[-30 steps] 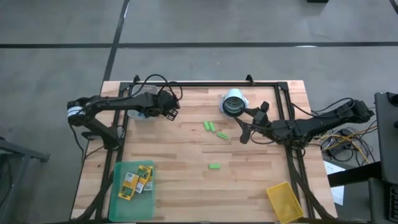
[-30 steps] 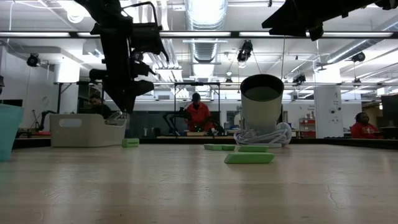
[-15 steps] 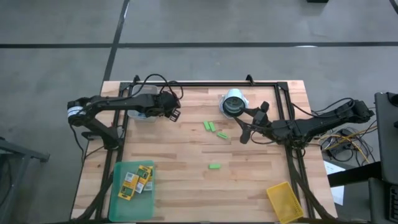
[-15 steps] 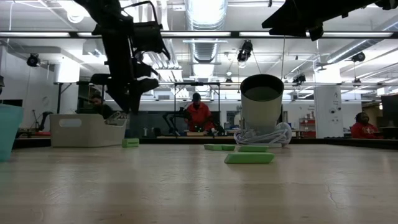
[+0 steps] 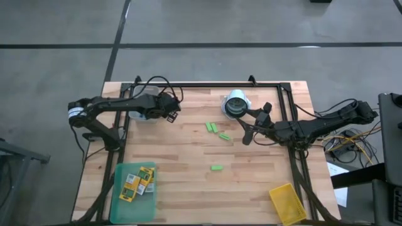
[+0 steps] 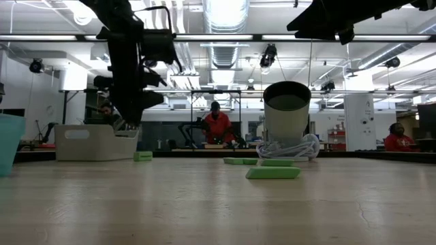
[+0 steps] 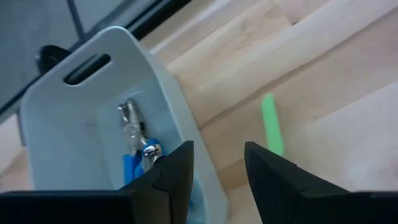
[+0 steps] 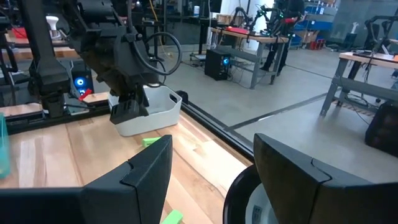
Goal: Pick & Place School Supplies
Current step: Put the blue puncher hole into the gray bin, then put the green eraser into the yellow bin
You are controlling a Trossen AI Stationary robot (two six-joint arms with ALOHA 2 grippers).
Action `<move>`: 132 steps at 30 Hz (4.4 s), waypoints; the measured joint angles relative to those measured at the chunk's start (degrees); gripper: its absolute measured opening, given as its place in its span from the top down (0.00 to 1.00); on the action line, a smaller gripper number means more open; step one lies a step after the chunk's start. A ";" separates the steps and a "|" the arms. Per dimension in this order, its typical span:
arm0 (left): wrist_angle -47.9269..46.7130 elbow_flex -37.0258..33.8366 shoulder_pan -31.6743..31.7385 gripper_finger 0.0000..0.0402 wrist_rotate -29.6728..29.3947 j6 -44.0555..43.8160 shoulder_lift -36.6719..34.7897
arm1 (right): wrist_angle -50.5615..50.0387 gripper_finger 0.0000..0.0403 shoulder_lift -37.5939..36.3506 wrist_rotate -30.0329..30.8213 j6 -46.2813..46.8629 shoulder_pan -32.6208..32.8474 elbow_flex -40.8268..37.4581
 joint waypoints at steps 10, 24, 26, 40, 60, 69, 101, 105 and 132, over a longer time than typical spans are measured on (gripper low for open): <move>-3.72 0.00 0.73 0.63 -14.23 3.75 0.00 | 0.00 0.46 -0.02 0.00 0.08 0.00 0.00; -3.95 0.11 5.79 0.63 -17.19 8.18 -0.28 | 0.00 0.46 -0.02 0.00 0.08 0.00 0.00; -3.95 0.11 6.16 0.63 -17.96 9.07 -0.28 | 0.00 0.46 -0.02 0.00 0.08 0.00 0.00; -0.53 -3.14 15.13 0.63 -18.14 11.79 -0.24 | 0.00 0.46 -0.02 0.00 0.06 0.00 0.00; 10.76 -3.50 22.51 0.63 -10.69 22.79 -0.20 | 0.00 0.46 0.02 -0.02 0.06 0.02 0.00; 14.42 -3.16 23.46 0.63 5.28 17.57 -0.43 | 0.00 0.46 0.04 -0.02 -0.14 0.00 0.00; -6.36 31.20 6.56 0.63 7.78 22.90 -0.28 | -2.58 0.46 0.02 0.04 -1.58 -0.14 0.00; -13.71 36.99 2.77 0.63 8.33 16.54 -0.35 | -2.60 0.46 0.02 0.07 -1.66 -0.14 0.00; 10.52 0.03 -2.59 0.63 7.59 -10.38 -0.15 | -5.16 0.46 -0.02 0.07 -2.94 -0.09 -0.26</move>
